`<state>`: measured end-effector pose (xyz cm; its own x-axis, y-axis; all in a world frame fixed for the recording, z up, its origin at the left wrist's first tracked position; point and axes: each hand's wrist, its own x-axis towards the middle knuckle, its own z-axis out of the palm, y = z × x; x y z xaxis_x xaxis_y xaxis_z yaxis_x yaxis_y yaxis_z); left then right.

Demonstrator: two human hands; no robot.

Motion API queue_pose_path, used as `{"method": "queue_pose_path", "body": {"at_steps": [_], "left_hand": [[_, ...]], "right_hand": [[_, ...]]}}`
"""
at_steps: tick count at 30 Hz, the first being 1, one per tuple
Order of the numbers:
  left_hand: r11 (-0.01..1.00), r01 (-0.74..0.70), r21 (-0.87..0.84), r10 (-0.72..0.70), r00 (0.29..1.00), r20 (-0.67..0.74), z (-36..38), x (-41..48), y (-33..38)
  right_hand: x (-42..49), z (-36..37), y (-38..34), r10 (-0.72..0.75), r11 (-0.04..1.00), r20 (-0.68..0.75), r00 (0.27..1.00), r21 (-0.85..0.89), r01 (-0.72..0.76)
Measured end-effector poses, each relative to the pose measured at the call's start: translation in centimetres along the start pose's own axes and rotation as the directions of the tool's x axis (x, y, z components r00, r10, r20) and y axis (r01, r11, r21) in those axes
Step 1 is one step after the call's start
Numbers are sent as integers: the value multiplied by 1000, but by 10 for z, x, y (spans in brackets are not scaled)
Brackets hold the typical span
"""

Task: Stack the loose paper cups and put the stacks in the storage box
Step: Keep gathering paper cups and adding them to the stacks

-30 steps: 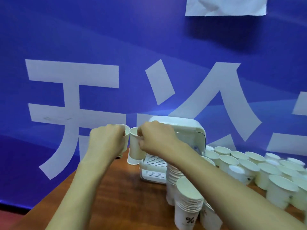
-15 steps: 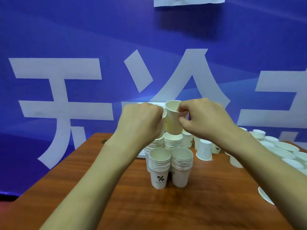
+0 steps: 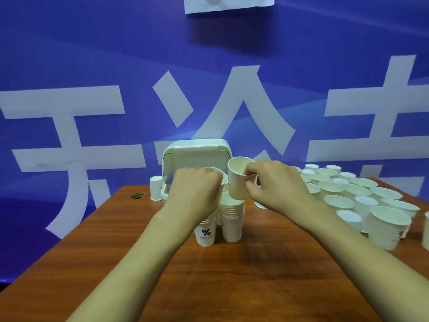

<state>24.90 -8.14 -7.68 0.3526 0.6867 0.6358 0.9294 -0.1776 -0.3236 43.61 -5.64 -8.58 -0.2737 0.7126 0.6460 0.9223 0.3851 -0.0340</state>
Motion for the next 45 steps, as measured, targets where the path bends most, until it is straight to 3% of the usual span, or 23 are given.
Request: {"method": "queue_pose_path", "body": {"at_steps": [13,18,31,36,39,45], "left_hand": [[1000,-3,17,3,1000,-19,13,0,-19],[1000,-3,11,2,997,73,27,0,-24],[991,-37,-125,67,968,241,72,-8,-20],[969,2,-249,59,970,235,82,-15,-20],[930,52,-363,52,961,271,89,-18,-21],[929,108,-354,23,937,348,92,-12,-20]], "right_hand": [[7,27,-2,-54,999,66,996,-2,54],[12,32,-4,-71,997,113,991,-15,73],[16,64,-8,-53,998,243,969,-6,57],[4,73,-8,-53,998,230,972,32,47],[-2,84,-6,-45,995,295,955,101,15],[-4,87,-4,-12,990,316,949,136,-33]]}}
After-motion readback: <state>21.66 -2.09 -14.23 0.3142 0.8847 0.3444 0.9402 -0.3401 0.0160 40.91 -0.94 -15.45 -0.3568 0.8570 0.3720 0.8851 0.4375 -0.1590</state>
